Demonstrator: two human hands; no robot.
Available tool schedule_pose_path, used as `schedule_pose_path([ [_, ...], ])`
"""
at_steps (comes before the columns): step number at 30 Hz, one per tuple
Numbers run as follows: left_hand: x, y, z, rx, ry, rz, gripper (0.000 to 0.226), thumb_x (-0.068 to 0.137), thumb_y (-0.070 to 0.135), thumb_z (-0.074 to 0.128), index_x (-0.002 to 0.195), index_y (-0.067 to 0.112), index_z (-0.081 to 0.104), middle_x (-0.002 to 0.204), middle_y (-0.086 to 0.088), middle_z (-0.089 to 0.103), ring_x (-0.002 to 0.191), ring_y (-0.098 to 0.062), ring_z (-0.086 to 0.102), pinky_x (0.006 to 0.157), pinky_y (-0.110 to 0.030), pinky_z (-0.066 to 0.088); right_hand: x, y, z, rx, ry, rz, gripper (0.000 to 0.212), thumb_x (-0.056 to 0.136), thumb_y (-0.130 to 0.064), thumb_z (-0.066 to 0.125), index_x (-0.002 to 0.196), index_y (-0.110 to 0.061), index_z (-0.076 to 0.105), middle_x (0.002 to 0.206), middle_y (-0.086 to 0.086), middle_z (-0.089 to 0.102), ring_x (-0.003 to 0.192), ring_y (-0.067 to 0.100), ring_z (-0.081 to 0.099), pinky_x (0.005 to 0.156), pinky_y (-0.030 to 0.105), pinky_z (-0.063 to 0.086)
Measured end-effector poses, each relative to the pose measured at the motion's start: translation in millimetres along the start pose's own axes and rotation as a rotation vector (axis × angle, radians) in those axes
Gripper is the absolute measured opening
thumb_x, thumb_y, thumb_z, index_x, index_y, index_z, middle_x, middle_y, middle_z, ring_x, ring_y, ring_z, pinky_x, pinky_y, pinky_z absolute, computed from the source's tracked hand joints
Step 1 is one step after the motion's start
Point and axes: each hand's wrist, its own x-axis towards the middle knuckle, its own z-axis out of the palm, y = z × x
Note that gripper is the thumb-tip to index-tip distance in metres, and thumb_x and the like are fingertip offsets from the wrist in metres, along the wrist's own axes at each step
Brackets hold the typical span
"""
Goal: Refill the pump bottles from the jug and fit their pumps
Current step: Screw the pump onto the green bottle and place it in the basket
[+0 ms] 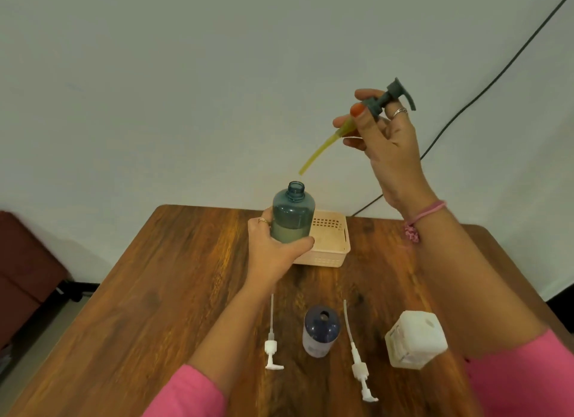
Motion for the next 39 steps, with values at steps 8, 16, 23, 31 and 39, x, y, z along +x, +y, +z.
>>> schedule_pose_path([
  [8, 12.1, 31.4, 20.8, -0.024, 0.033, 0.022, 0.074, 0.053, 0.025, 0.087, 0.119, 0.025, 0.054, 0.116, -0.003, 0.044, 0.103, -0.016, 0.057, 0.080, -0.036, 0.058, 22.4, -32.2, -22.9, 0.039, -0.027, -0.041, 0.029, 0.098, -0.023, 0.050, 0.124, -0.011, 0.048, 0.091, 0.003, 0.070, 0.095, 0.015, 0.069, 0.080, 0.026, 0.053],
  [16, 14.6, 52.5, 33.0, -0.027, 0.039, 0.036, 0.075, 0.056, 0.023, 0.087, 0.123, 0.023, 0.052, 0.117, -0.001, 0.041, 0.105, -0.016, 0.057, 0.081, -0.037, 0.059, 29.1, -39.3, -33.4, -0.091, -0.199, 0.000, 0.025, 0.096, -0.022, 0.054, 0.120, -0.013, 0.052, 0.097, 0.004, 0.070, 0.094, 0.015, 0.070, 0.081, 0.028, 0.055],
  [23, 18.3, 70.0, 42.7, -0.031, 0.042, 0.054, 0.076, 0.060, 0.024, 0.086, 0.126, 0.026, 0.048, 0.117, 0.001, 0.038, 0.105, -0.015, 0.054, 0.081, -0.037, 0.060, 34.5, -35.6, -32.1, -0.196, -0.311, 0.081, 0.030, 0.090, -0.023, 0.064, 0.117, -0.012, 0.059, 0.098, 0.001, 0.074, 0.092, 0.006, 0.070, 0.076, 0.016, 0.053],
  [31, 22.7, 78.1, 47.6, -0.027, 0.050, 0.070, 0.075, 0.059, 0.031, 0.086, 0.124, 0.030, 0.047, 0.117, 0.002, 0.039, 0.102, -0.014, 0.056, 0.078, -0.037, 0.061, 37.0, -25.8, -31.4, -0.290, -0.357, 0.084, 0.030, 0.079, -0.025, 0.076, 0.106, -0.015, 0.068, 0.104, -0.001, 0.072, 0.097, 0.008, 0.069, 0.092, 0.028, 0.053],
  [39, 21.9, 83.2, 48.6, -0.037, 0.044, 0.081, 0.078, 0.059, 0.032, 0.085, 0.127, 0.026, 0.047, 0.119, 0.001, 0.039, 0.106, -0.019, 0.056, 0.077, -0.039, 0.061, 37.7, -23.2, -36.7, -0.406, -0.385, 0.095, 0.060, 0.061, -0.048, 0.079, 0.108, -0.014, 0.065, 0.105, -0.001, 0.072, 0.100, 0.012, 0.067, 0.094, 0.036, 0.053],
])
